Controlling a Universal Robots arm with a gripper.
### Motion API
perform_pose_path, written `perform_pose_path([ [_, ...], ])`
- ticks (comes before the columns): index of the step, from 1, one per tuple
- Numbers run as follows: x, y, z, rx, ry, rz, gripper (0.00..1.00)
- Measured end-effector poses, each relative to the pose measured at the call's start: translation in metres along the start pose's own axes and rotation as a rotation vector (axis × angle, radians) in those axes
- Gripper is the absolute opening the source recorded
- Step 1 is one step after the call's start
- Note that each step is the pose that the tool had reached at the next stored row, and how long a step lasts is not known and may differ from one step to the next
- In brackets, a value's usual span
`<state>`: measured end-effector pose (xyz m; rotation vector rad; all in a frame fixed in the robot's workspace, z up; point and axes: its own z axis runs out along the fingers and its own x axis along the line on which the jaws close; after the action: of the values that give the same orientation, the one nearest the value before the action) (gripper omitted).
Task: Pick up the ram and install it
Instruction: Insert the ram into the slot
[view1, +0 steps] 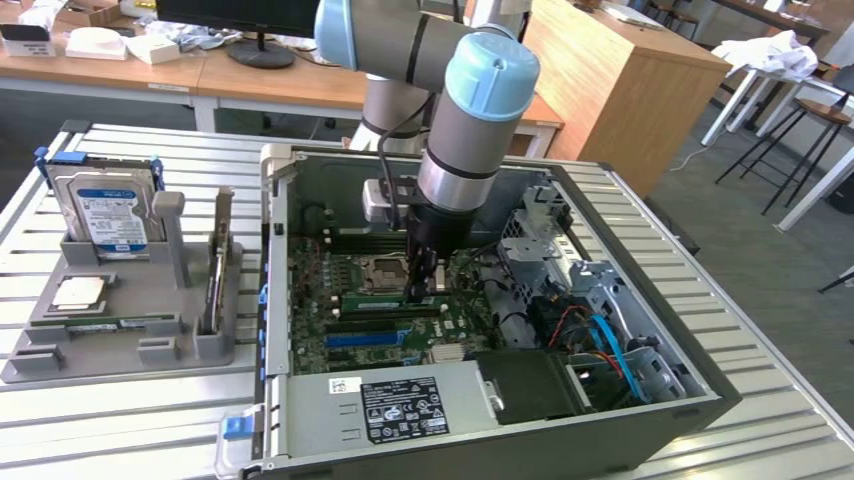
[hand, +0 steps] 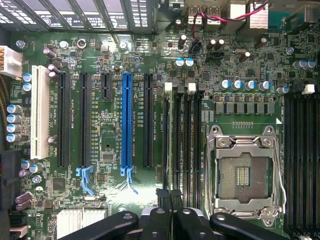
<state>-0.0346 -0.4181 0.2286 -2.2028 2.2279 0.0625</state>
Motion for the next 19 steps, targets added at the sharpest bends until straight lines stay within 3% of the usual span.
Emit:
perform_pose_path([
  [19, 0.0, -0.0004, 0.0, -0.0004, 0.0004, -0.013, 0.12],
])
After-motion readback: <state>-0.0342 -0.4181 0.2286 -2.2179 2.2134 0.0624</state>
